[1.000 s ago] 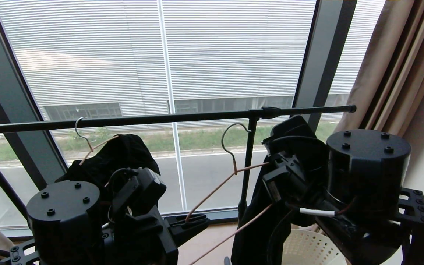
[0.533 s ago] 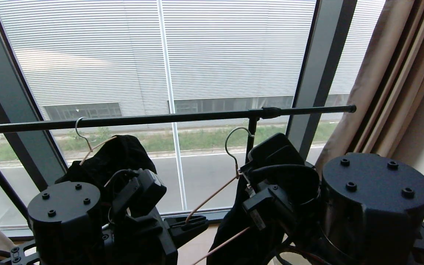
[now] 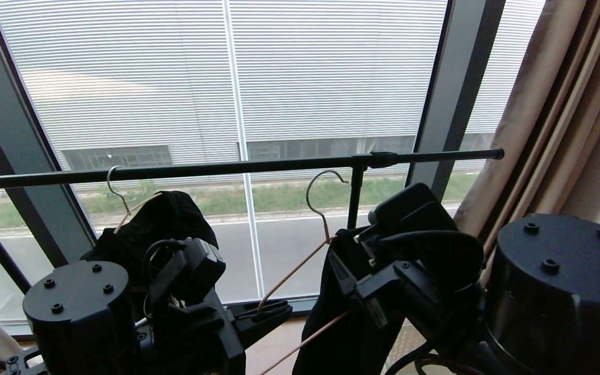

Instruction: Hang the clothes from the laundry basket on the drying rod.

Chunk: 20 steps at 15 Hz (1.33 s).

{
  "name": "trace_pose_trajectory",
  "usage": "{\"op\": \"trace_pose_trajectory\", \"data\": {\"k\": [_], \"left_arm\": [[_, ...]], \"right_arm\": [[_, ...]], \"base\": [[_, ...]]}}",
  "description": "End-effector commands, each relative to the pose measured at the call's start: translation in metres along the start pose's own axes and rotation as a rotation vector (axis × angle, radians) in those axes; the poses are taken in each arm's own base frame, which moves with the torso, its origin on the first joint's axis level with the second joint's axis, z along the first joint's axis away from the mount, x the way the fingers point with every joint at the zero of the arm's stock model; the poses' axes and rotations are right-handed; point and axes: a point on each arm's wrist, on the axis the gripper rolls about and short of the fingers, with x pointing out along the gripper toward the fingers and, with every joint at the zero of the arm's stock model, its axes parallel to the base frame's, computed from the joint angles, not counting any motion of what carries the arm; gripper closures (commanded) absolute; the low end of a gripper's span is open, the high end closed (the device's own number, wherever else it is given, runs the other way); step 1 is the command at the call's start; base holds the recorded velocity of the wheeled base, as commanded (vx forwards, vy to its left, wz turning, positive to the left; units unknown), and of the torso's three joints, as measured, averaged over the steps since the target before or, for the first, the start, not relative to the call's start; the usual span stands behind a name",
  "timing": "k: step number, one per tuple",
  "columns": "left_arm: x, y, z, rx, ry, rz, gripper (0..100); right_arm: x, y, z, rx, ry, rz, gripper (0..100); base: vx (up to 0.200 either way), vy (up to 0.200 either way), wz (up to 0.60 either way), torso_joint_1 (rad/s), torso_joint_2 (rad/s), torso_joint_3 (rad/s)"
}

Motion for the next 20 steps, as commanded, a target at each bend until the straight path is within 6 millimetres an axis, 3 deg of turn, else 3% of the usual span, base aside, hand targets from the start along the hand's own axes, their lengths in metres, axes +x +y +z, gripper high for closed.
{"op": "trace_pose_trajectory", "data": {"k": [1, 5, 11, 16, 17, 18, 20], "left_arm": [[-0.001, 0.0, -0.002, -0.002, 0.006, -0.001, 100], [-0.002, 0.0, 0.0, 0.005, -0.022, 0.001, 100], [-0.015, 0.011, -0.01, -0.01, -0.014, -0.012, 100], [-0.019, 0.01, -0.014, -0.004, -0.024, -0.019, 100], [-0.019, 0.01, -0.014, -0.004, -0.024, -0.019, 100], [-0.02, 0.009, -0.014, -0.002, -0.025, -0.02, 100], [-0.02, 0.009, -0.014, 0.001, -0.025, -0.027, 100]], "right_arm": [[-0.002, -0.013, 0.002, 0.022, -0.01, -0.027, 0], [-0.015, -0.027, 0.0, 0.033, -0.024, -0.01, 0], [-0.03, -0.081, 0.006, 0.032, -0.069, 0.087, 0], [-0.007, -0.13, 0.004, 0.008, -0.008, 0.275, 0], [-0.007, -0.13, 0.004, 0.008, -0.008, 0.275, 0], [0.004, -0.145, 0.006, -0.062, 0.027, 0.395, 0], [0.019, -0.155, 0.005, -0.145, 0.07, 0.491, 0]], "base": [[0.0, 0.0, 0.0, 0.0, 0.0, 0.0], [0.0, 0.0, 0.0, 0.0, 0.0, 0.0], [0.0, 0.0, 0.0, 0.0, 0.0, 0.0], [0.0, 0.0, 0.0, 0.0, 0.0, 0.0], [0.0, 0.0, 0.0, 0.0, 0.0, 0.0], [0.0, 0.0, 0.0, 0.0, 0.0, 0.0], [0.0, 0.0, 0.0, 0.0, 0.0, 0.0]]}}
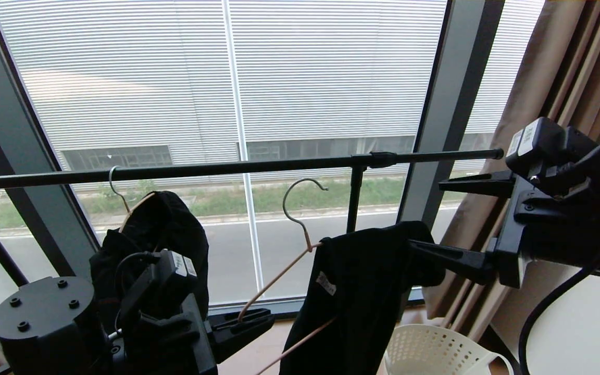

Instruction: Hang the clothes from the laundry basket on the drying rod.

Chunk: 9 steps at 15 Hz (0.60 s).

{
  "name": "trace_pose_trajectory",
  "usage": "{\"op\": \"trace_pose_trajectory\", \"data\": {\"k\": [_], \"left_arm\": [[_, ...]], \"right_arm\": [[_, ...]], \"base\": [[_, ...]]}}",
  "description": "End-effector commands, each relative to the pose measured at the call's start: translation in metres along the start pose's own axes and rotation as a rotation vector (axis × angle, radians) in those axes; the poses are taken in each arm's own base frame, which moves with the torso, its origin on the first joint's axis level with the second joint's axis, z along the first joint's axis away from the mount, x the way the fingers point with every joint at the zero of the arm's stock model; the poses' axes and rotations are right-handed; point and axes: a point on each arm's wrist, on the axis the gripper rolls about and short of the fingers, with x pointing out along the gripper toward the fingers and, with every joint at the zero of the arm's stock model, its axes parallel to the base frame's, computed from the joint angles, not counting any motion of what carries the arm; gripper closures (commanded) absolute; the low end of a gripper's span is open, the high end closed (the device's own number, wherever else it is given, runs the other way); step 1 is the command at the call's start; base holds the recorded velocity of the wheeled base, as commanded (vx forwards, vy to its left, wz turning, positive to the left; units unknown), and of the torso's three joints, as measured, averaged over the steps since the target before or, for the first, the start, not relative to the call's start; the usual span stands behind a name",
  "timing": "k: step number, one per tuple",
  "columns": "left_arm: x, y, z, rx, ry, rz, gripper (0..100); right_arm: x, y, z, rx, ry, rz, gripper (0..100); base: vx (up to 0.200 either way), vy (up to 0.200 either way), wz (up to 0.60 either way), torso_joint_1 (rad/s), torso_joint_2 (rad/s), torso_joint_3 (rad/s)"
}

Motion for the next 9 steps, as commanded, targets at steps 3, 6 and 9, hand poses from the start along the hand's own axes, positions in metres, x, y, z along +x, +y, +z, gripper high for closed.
{"op": "trace_pose_trajectory", "data": {"k": [3, 6, 9], "left_arm": [[-0.001, 0.0, 0.001, 0.018, 0.002, -0.072, 100], [-0.001, -0.001, 0.0, 0.029, 0.004, -0.116, 100], [-0.001, -0.001, 0.001, 0.039, 0.003, -0.132, 100]], "right_arm": [[0.022, -0.029, -0.003, -0.095, 0.065, 0.171, 0], [0.024, -0.04, 0.003, -0.193, 0.075, 0.383, 0], [0.033, -0.04, 0.004, -0.238, 0.116, 0.515, 0]], "base": [[0.0, 0.0, 0.0, 0.0, 0.0, 0.0], [0.0, 0.0, 0.0, 0.0, 0.0, 0.0], [0.0, 0.0, 0.0, 0.0, 0.0, 0.0]]}}
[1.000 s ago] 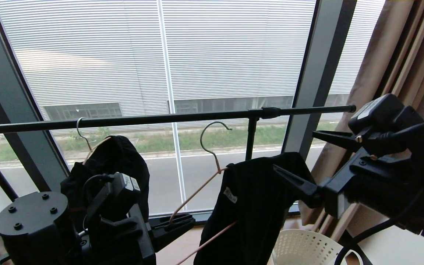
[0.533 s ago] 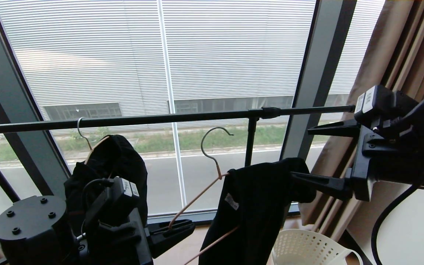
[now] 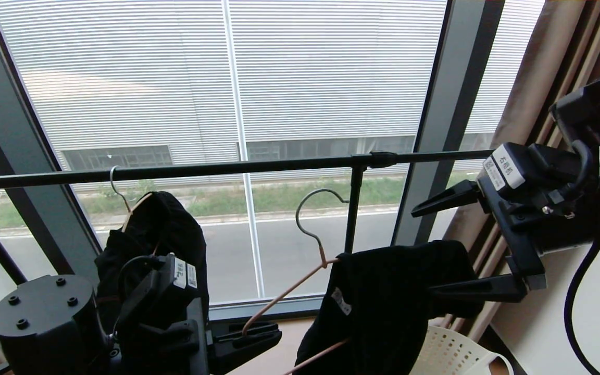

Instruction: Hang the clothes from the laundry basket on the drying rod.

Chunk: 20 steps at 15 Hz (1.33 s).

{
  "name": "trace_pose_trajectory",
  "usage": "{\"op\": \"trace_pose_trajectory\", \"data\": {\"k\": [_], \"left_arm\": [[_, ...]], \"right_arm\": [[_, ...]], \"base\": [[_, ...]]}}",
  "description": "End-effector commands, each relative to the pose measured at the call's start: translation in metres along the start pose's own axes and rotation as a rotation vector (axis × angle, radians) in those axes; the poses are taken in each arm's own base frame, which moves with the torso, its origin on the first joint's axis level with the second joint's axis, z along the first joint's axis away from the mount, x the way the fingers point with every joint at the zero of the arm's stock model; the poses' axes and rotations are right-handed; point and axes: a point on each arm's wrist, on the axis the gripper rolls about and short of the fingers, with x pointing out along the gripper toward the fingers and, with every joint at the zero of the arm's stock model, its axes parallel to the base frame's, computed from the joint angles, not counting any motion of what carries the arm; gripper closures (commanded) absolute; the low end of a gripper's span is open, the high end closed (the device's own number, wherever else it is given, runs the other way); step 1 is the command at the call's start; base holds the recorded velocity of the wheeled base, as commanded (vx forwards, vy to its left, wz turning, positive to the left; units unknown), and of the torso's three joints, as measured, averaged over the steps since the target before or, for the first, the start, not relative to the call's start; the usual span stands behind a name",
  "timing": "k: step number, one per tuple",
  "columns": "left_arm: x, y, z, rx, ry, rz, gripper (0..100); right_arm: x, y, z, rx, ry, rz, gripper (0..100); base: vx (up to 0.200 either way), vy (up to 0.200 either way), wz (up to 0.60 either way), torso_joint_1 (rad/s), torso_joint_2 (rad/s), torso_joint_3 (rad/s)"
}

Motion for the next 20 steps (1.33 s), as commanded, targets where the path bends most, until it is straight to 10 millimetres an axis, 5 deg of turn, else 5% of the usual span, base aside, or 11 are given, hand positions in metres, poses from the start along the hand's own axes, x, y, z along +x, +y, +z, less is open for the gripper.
{"op": "trace_pose_trajectory", "data": {"k": [1, 10, 18, 19, 20], "left_arm": [[0.0, 0.0, 0.0, 0.006, -0.002, -0.002, 100], [0.0, -0.001, 0.002, 0.021, -0.022, -0.009, 100], [0.001, -0.002, 0.002, 0.022, -0.023, -0.014, 100], [0.001, -0.002, 0.002, 0.023, -0.022, -0.012, 100], [0.001, -0.002, 0.002, 0.023, -0.022, -0.012, 100]], "right_arm": [[0.019, -0.013, -0.002, -0.007, 0.014, 0.061, 0], [0.055, -0.015, -0.009, 0.019, 0.044, 0.16, 0], [0.055, -0.014, -0.008, 0.017, 0.043, 0.16, 0], [0.055, -0.014, -0.008, 0.016, 0.042, 0.159, 100], [0.055, -0.014, -0.008, 0.017, 0.042, 0.16, 100]], "base": [[0.0, 0.0, 0.0, 0.0, 0.0, 0.0], [0.0, 0.0, 0.0, 0.0, 0.0, 0.0], [0.0, 0.0, 0.0, 0.0, 0.0, 0.0], [0.0, 0.0, 0.0, 0.0, 0.0, 0.0], [0.0, 0.0, 0.0, 0.0, 0.0, 0.0]]}}
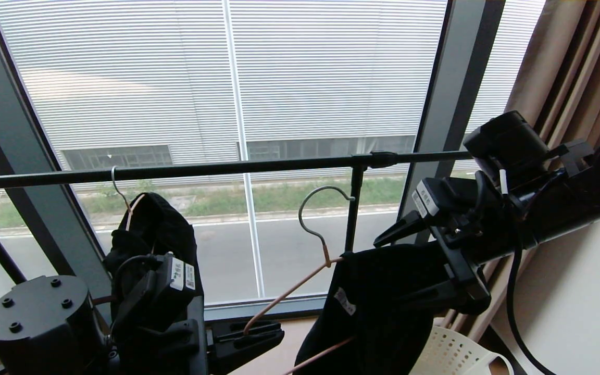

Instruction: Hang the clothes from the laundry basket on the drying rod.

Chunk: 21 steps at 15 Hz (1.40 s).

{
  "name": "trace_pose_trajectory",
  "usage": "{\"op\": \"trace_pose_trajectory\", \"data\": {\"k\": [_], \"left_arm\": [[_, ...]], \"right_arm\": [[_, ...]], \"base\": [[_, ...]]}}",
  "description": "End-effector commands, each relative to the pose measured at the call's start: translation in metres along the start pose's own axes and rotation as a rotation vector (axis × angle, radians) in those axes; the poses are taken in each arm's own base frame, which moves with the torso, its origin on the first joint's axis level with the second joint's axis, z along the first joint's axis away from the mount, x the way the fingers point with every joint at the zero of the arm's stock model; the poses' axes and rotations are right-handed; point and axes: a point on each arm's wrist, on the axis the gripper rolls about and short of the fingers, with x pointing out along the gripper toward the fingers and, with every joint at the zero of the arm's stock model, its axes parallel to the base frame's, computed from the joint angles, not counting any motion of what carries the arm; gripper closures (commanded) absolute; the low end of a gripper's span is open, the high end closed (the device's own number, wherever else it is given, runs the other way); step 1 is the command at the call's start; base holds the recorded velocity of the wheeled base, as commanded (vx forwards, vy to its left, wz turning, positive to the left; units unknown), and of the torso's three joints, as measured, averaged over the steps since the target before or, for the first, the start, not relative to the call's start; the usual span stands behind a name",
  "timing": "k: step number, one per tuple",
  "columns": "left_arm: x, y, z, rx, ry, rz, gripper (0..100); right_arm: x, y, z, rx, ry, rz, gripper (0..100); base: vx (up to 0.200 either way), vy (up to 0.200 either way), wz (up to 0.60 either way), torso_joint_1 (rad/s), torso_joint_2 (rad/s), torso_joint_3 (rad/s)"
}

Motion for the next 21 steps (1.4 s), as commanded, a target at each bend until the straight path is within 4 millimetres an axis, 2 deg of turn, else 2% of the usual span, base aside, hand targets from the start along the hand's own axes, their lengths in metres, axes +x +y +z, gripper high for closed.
{"op": "trace_pose_trajectory", "data": {"k": [1, 11, 12, 18, 21], "left_arm": [[0.0, 0.0, 0.0, -0.001, 0.002, 0.001, 100], [0.0, 0.0, 0.0, 0.0, -0.001, 0.004, 100], [0.0, 0.001, 0.0, 0.001, -0.002, 0.002, 0], [-0.004, 0.004, -0.001, -0.005, -0.001, 0.029, 0], [-0.021, 0.008, 0.006, 0.021, -0.077, 0.089, 0]], "right_arm": [[-0.001, 0.001, 0.001, 0.007, 0.0, 0.0, 100], [-0.003, 0.005, 0.003, 0.001, -0.004, 0.0, 100], [-0.003, 0.004, 0.003, 0.0, -0.004, -0.001, 100], [-0.007, 0.007, 0.005, 0.002, -0.009, -0.005, 100], [-0.012, 0.011, 0.005, 0.026, -0.011, -0.016, 100]], "base": [[0.0, 0.0, 0.0, 0.0, 0.0, 0.0], [0.0, 0.0, 0.0, 0.0, 0.0, 0.0], [0.0, 0.0, 0.0, 0.0, 0.0, 0.0], [0.0, 0.0, 0.0, 0.0, 0.0, 0.0], [0.0, 0.0, 0.0, 0.0, 0.0, 0.0]]}}
